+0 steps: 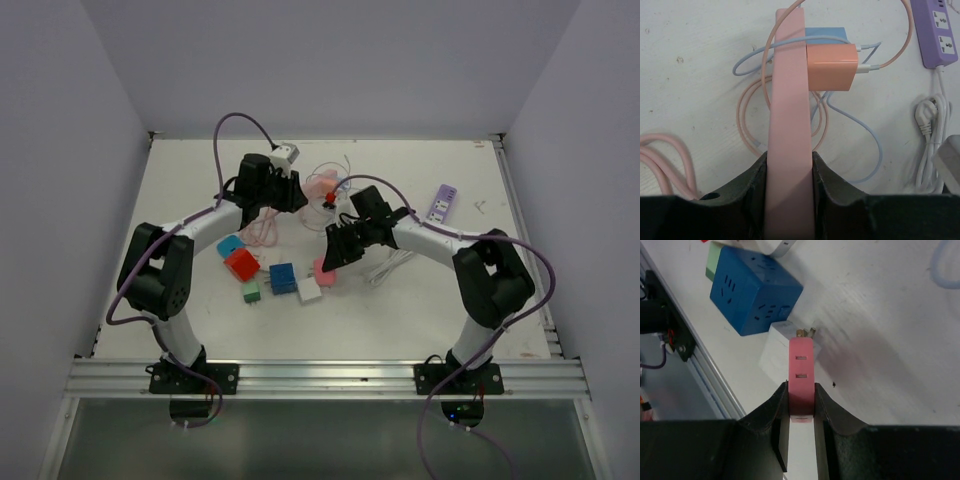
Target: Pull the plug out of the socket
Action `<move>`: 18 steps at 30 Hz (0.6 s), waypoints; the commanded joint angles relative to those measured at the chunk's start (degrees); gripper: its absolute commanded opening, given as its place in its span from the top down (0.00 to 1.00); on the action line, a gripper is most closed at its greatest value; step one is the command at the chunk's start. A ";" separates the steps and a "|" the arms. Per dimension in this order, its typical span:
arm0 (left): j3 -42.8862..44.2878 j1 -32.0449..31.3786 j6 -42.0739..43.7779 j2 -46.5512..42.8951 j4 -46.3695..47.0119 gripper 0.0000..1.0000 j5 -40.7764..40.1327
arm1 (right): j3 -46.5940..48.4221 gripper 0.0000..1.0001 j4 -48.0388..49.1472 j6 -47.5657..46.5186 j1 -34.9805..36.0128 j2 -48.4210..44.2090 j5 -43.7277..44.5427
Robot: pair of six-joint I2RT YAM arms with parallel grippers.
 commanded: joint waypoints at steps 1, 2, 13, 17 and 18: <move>1.58 -0.10 -1.84 -2.22 8.02 1.00 3.08 | 2.30 0.88 4.04 2.07 1.11 0.80 -6.79; 1.40 -0.10 -2.01 -2.31 8.20 1.00 3.17 | 2.65 0.81 3.26 1.81 1.11 1.07 -6.26; -2.38 -0.28 -3.50 -4.50 8.90 1.00 5.36 | 3.10 0.38 1.05 -0.91 1.11 -7.54 11.82; -3.34 -0.89 -3.51 -5.21 8.81 1.00 5.89 | 3.89 0.37 1.40 -2.14 1.02 -11.41 19.66; -3.43 -0.98 -3.51 -5.55 8.64 1.00 6.15 | 4.41 0.37 1.49 -2.58 1.02 -11.85 21.15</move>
